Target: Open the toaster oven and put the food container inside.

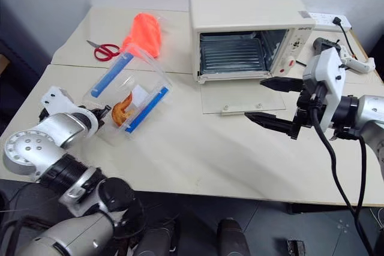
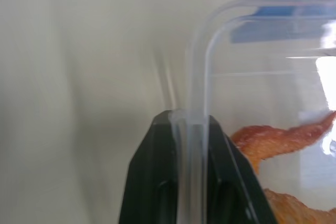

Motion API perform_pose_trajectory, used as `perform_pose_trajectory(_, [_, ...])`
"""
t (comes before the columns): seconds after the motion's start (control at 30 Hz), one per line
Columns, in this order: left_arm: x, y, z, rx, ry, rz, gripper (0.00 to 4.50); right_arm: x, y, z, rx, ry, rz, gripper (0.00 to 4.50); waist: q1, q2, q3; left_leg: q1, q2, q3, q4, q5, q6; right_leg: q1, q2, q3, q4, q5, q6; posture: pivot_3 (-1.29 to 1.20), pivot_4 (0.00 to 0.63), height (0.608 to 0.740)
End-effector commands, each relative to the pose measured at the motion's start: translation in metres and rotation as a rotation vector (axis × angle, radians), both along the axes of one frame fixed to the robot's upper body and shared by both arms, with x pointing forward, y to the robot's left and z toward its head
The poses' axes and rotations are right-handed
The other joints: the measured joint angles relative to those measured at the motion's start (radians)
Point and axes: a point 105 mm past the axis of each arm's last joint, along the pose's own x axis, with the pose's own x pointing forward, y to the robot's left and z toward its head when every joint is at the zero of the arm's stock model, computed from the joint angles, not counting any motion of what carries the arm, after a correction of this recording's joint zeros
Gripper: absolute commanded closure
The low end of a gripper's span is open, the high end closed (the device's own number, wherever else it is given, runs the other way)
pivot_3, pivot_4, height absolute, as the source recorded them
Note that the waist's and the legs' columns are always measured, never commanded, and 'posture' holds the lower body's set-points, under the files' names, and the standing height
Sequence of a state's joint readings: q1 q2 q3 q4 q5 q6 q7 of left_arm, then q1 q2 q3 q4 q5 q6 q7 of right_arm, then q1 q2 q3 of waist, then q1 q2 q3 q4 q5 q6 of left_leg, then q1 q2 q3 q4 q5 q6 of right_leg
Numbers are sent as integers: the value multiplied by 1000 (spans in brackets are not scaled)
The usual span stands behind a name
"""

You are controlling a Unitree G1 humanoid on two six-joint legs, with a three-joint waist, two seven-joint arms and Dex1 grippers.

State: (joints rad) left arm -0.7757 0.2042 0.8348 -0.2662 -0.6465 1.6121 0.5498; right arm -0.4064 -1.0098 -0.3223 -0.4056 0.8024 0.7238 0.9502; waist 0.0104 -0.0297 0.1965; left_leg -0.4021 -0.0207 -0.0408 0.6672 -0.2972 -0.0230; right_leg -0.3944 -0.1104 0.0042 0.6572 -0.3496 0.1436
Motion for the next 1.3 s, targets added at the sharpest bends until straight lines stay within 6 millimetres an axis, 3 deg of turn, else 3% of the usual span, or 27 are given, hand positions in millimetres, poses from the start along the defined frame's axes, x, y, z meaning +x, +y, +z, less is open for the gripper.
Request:
perform_pose_trajectory(0.03, [-6,-2,12,160,20,-268,4377,-3,-7,9,-11,-25,-16,0,-17,0,0,0,0,0,0,0,0,-1,0,1,0,0,-1,0,150,740])
perform_pose_trajectory(0.17, [-11,-14,34,245,67,-517,4377,-2,-16,5,-7,16,-47,0,-14,1,0,1,1,-1,-2,0,-1,-2,-1,1,1,-1,-2,0,150,740])
perform_pose_trajectory(0.43, [25,-62,71,103,65,-641,4377,-3,-24,0,-35,-4,-100,0,14,0,0,-3,-3,-5,-1,1,3,-1,-4,0,0,-1,-2,0,150,740])
perform_pose_trajectory(0.77, [62,-164,101,37,73,-737,4377,-18,-36,0,-29,-16,-185,0,12,0,0,-4,-7,-1,-2,1,3,-2,-4,-1,1,0,-1,0,150,740])
perform_pose_trajectory(0.9, [79,-198,100,42,44,-714,4377,-25,-37,-5,-19,-15,-217,0,13,0,0,-4,-6,0,-1,1,3,-2,-4,-1,0,0,-1,0,150,740])
perform_pose_trajectory(1.1, [95,-227,82,86,30,-667,4377,-34,-42,-6,-3,-23,-273,0,15,0,0,-3,-6,2,-2,1,3,-3,-4,-1,0,0,0,0,150,740])
perform_pose_trajectory(1.3, [105,-253,76,86,-34,-628,4377,-38,-53,-7,-1,-29,-339,0,24,0,0,-4,-9,3,-1,2,4,-2,-6,-1,0,1,1,0,150,740])
